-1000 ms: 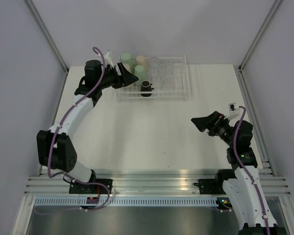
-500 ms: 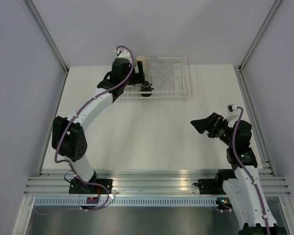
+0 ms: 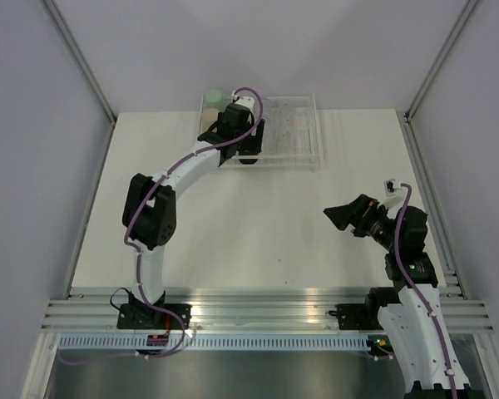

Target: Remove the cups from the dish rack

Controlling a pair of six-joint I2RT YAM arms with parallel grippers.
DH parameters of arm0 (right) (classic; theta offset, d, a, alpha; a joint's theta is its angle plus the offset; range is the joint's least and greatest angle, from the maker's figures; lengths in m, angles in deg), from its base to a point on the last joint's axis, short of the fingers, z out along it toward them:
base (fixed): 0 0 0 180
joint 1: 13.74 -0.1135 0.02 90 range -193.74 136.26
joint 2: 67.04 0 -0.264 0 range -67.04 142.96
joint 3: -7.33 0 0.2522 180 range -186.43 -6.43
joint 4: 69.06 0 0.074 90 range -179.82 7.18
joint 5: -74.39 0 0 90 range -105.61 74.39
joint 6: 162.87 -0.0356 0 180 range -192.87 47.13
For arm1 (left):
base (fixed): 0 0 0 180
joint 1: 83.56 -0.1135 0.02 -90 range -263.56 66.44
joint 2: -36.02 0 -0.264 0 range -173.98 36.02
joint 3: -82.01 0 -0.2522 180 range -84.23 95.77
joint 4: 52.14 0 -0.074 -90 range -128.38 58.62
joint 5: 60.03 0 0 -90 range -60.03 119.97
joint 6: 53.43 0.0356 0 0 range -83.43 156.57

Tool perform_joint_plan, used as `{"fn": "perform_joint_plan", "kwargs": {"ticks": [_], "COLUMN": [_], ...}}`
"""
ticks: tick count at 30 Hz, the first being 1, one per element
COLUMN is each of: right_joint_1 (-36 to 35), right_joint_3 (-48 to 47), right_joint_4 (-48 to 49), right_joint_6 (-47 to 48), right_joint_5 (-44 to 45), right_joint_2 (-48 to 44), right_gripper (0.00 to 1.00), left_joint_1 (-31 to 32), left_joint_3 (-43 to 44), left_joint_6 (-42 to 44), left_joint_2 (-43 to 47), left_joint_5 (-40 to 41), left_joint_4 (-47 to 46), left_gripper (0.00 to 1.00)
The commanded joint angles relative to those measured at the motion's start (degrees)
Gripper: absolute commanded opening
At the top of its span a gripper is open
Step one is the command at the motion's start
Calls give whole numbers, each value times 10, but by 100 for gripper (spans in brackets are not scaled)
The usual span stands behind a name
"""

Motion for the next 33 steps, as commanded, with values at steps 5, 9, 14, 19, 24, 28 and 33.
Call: {"fn": "perform_joint_plan", "kwargs": {"ticks": [5,9,14,19,24,28,33], "right_joint_1": [1,0,0,0,0,0,0], "right_joint_3": [-9,-12,-9,2,4,3,5], "right_joint_4": [-11,-17,-19,-12,-26,-29,-28], "right_joint_6": [18,22,24,17,27,30,30], "right_joint_5": [0,4,10,5,13,17,19], "right_joint_2": [7,9,9,8,4,1,3], "right_gripper": [98,98,98,98,98,98,98], "left_joint_1": [-1,0,1,1,3,3,4], "left_joint_3": [46,52,49,27,-11,-25,-53], "left_joint_6": [33,20,13,-6,-18,-22,-25], "left_joint_2": [-41,-58,-75,-79,-74,-73,-48], "left_joint_5": [-15,-30,-19,-9,-10,-11,-10], "left_joint_4": [3,-2,-19,-57,-92,-100,-106], "left_gripper": [100,100,100,99,81,70,33]}}
